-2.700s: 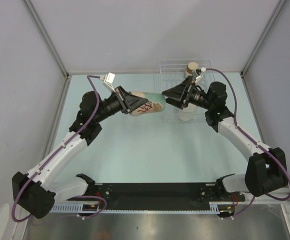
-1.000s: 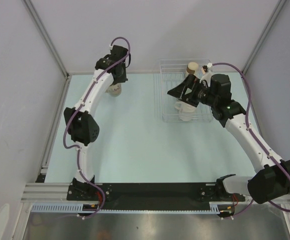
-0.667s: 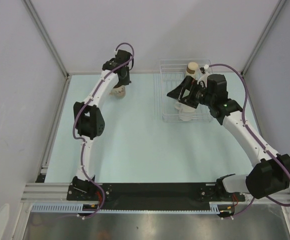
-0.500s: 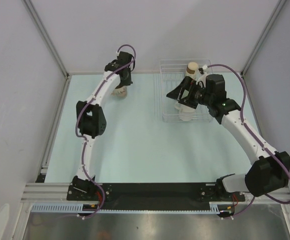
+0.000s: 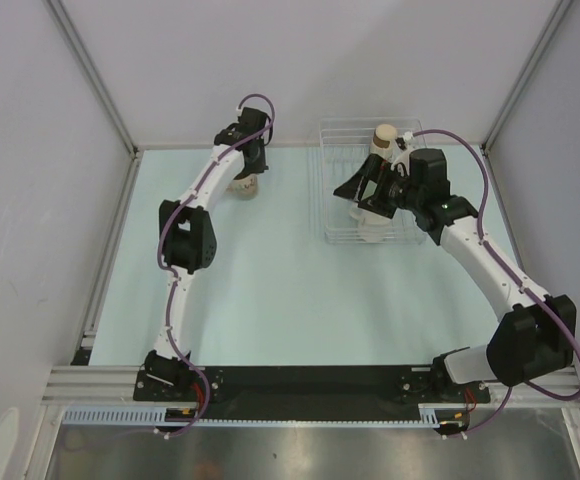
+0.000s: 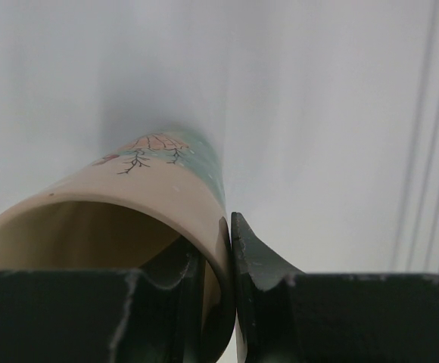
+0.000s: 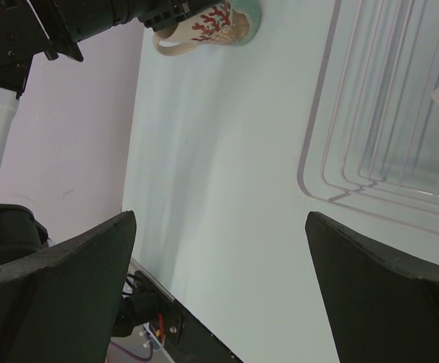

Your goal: Unload the cups from the dish rack

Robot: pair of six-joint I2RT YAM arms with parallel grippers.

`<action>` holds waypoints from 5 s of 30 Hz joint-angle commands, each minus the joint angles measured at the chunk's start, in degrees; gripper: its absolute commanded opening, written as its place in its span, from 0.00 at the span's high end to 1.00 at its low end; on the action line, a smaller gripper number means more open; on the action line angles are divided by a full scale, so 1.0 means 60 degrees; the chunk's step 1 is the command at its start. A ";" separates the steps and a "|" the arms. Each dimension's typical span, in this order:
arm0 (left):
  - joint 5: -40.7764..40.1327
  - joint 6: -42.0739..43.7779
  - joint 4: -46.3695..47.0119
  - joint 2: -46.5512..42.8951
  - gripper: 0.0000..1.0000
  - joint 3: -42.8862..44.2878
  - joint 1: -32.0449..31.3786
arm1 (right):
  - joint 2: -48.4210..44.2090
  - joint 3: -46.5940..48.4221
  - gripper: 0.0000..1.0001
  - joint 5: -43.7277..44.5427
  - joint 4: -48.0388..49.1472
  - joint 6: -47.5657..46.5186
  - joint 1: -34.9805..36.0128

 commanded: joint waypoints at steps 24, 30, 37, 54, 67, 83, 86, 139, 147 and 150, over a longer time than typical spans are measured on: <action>-0.1171 -0.0190 -0.0571 -0.1549 1.00 0.0271 -0.0252 | 0.0364 0.0088 0.00 -0.0314 0.0969 0.0364 -0.0078; -0.0878 -0.0219 -0.0791 -0.1842 1.00 0.0096 -0.0355 | 0.0394 -0.0102 0.00 -0.0387 0.1307 0.0555 0.0039; -0.0366 -0.0233 -0.0747 -0.1361 0.99 0.0168 -0.0355 | 0.0233 -0.0249 0.00 -0.0314 0.1307 0.0541 0.0039; -0.0028 -0.0497 -0.0967 -0.0583 1.00 0.0037 -0.0414 | 0.0247 -0.0088 0.00 -0.0372 0.1029 0.0365 -0.0078; -0.0291 -0.0556 -0.0806 -0.0406 0.89 -0.0066 -0.0501 | 0.0189 -0.0176 0.00 -0.0372 0.0955 0.0262 -0.0151; -0.0921 -0.0512 -0.0777 -0.1944 0.26 0.0037 -0.0721 | 0.0086 -0.0352 0.00 -0.0358 0.1146 0.0336 -0.0122; -0.0819 -0.0541 -0.0762 -0.2529 0.18 0.0182 -0.0954 | -0.0075 -0.0162 0.00 -0.0022 0.0650 0.0014 -0.0151; -0.0863 -0.1288 0.1333 -1.1920 0.00 -1.0642 -0.4032 | 0.4041 0.2519 0.00 0.6454 -0.2648 -0.2653 0.0405; -0.0790 -0.1391 0.1435 -1.1877 0.00 -1.0891 -0.4032 | 0.4246 0.2330 0.07 0.6249 -0.2604 -0.2521 0.0420; -0.0761 -0.1420 0.1494 -1.1847 0.00 -1.0935 -0.4046 | 0.4188 0.2227 0.38 0.6147 -0.2502 -0.2506 0.0420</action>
